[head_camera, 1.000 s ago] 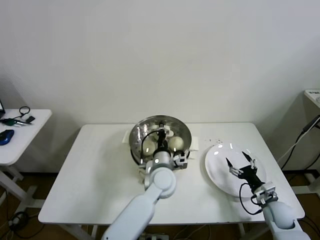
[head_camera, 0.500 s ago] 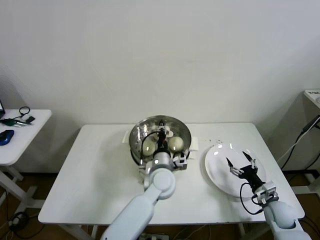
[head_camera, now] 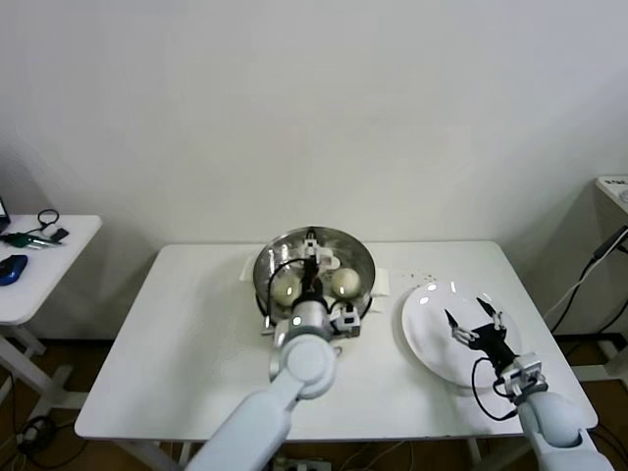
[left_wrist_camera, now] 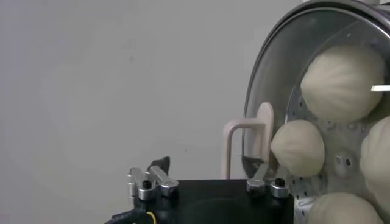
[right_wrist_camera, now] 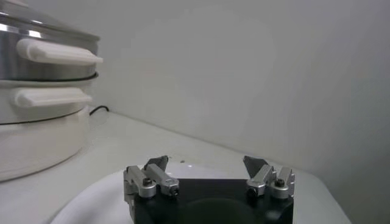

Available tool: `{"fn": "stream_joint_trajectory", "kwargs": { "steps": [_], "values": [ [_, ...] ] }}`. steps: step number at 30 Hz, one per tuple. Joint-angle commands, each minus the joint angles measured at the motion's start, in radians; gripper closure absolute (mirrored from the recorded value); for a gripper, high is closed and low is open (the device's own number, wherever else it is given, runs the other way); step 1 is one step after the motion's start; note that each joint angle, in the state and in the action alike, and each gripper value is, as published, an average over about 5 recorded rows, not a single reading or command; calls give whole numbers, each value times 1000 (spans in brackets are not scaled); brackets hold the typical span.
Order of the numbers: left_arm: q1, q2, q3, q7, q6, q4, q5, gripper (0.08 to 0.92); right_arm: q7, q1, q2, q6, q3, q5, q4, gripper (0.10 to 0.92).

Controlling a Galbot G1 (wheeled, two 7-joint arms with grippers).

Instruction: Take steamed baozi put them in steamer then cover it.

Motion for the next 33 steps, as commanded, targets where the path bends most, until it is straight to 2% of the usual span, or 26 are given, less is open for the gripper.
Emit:
{"fn": "stream_joint_trajectory", "kwargs": {
  "steps": [1,9,15,19,22,25,29,33],
  "values": [
    [27,45,6,24,49,-147,-27,205,3,5,4,-57,3,-15,7,203],
    [78,101,-20,23,49,-254,-61,177,16,6,4,-77,1,2,17,203],
    [158,188,-67,17,49,-344,-122,177,14,1,3,-71,3,0,18,203],
    [217,250,-120,-30,49,-395,-230,177,14,1,5,-64,4,-2,20,203],
    [255,282,-173,-100,45,-434,-358,177,14,0,6,-60,3,-3,24,203],
    [299,309,-251,-207,-6,-469,-522,177,14,-2,8,-55,2,-5,29,203],
    [372,333,-373,-361,-142,-492,-792,177,14,-8,12,-55,2,-8,43,203],
    [482,301,-529,-488,-354,-469,-1024,177,16,-17,17,-54,5,-9,57,203]
  ]
}}
